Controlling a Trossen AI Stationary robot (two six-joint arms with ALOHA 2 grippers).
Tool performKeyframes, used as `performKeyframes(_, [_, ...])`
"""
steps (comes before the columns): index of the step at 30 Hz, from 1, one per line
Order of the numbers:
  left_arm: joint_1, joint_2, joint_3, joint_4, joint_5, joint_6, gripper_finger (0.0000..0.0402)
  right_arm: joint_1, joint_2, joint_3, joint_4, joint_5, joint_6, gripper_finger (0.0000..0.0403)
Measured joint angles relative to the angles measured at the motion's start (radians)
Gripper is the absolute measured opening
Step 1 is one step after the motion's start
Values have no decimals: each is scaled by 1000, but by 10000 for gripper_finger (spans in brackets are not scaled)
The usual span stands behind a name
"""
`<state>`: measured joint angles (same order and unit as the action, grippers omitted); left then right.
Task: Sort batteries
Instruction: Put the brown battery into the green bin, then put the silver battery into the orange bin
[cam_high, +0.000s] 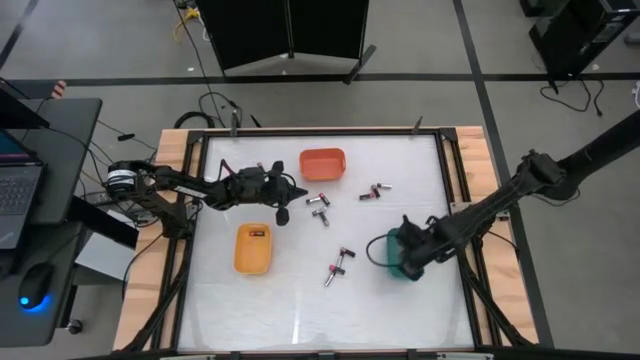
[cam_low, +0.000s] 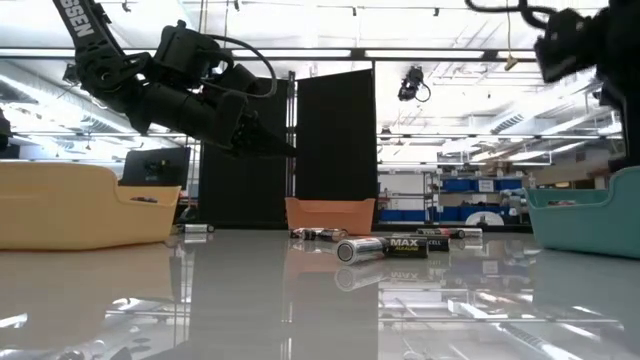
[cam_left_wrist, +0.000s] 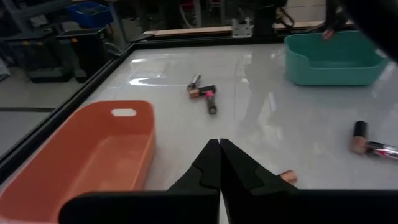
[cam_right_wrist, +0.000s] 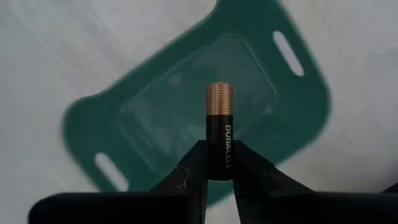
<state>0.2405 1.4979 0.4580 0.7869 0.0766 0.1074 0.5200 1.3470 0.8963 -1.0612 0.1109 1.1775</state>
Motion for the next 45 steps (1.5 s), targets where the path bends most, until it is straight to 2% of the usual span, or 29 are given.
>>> performKeyframes(6, [0,0,0,-4,43,-3,6,-28,133,0,38,2,-134,58])
performKeyframes(13, [0,0,0,-9,60,-6,6,-100,217,0,96,3,-316,58])
performKeyframes(17, [0,0,0,-30,74,-10,6,-119,220,-9,108,-12,-370,58])
performKeyframes(25, [0,0,0,-100,74,-17,6,-127,186,-98,193,-24,-382,58])
performKeyframes(35, [0,0,37,-211,47,-40,6,-143,183,-144,251,-29,-414,62])
performKeyframes(38, [0,0,60,-262,45,-41,6,-143,185,-137,246,-29,-420,76])
performKeyframes(45, [0,0,125,-407,30,-69,6,-142,188,-59,151,-29,-423,144])
